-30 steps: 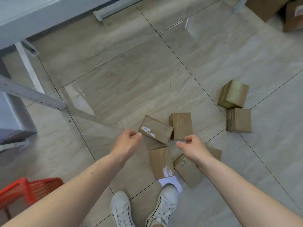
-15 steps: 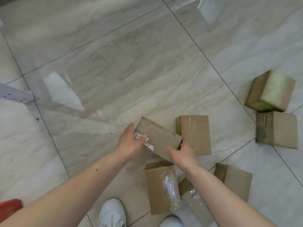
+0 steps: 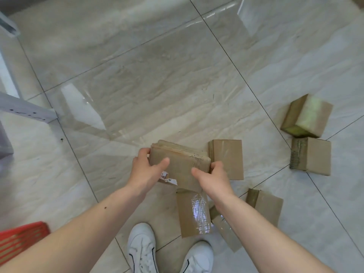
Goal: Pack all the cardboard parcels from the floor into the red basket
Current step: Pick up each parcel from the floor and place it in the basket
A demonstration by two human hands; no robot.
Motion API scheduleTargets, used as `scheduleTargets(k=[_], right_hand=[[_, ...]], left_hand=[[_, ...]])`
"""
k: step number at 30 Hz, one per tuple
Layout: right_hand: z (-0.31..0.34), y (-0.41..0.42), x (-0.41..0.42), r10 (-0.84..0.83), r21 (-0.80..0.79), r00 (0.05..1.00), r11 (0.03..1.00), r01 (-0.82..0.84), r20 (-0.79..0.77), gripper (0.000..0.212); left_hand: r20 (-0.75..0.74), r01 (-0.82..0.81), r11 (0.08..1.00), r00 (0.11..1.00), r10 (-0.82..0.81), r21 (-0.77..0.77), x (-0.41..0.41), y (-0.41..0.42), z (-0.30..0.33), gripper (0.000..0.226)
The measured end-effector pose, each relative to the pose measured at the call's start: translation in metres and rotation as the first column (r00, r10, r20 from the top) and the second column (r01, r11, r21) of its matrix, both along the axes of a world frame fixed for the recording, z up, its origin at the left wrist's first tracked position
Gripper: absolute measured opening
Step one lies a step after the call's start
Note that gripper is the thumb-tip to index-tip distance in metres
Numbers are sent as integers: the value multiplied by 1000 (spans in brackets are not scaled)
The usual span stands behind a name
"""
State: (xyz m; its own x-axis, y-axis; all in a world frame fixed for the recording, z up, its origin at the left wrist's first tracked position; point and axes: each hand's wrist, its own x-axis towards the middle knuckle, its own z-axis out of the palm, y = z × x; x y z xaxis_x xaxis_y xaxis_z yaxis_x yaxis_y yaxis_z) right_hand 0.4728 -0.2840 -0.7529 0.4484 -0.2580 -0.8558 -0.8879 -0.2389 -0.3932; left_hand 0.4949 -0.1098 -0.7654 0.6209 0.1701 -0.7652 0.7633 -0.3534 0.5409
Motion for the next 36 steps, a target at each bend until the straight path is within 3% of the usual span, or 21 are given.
scheduleTargets(k=[6, 12, 15, 21, 25, 28, 36], right_hand=[[82, 22, -3, 31, -32, 999, 999, -30, 27, 50], [137, 44, -18, 96, -24, 993, 995, -95, 74, 85], [151, 57, -28, 158, -30, 982, 987, -156, 103, 91], [169, 89, -58, 322, -56, 936, 947, -317, 139, 83], [176, 123, -79, 419, -92, 900, 907, -410, 119, 67], [177, 156, -95, 474, -102, 872, 880, -465, 118, 52], [181, 250, -138, 577, -116, 808, 817, -565, 120, 55]], left_hand=[[28, -29, 999, 999, 28, 32, -8, 28, 83, 46], [25, -118, 990, 993, 116, 83, -30, 57, 138, 49], [54, -193, 978, 980, 189, 74, -50, 70, 155, 47], [7, -275, 960, 961, 275, 60, -108, 103, 174, 79], [-16, -314, 948, 949, 315, 50, -146, 133, 184, 37], [-15, -352, 934, 935, 354, 65, -174, 162, 189, 44], [44, -476, 878, 879, 474, 48, -241, 245, 196, 42]])
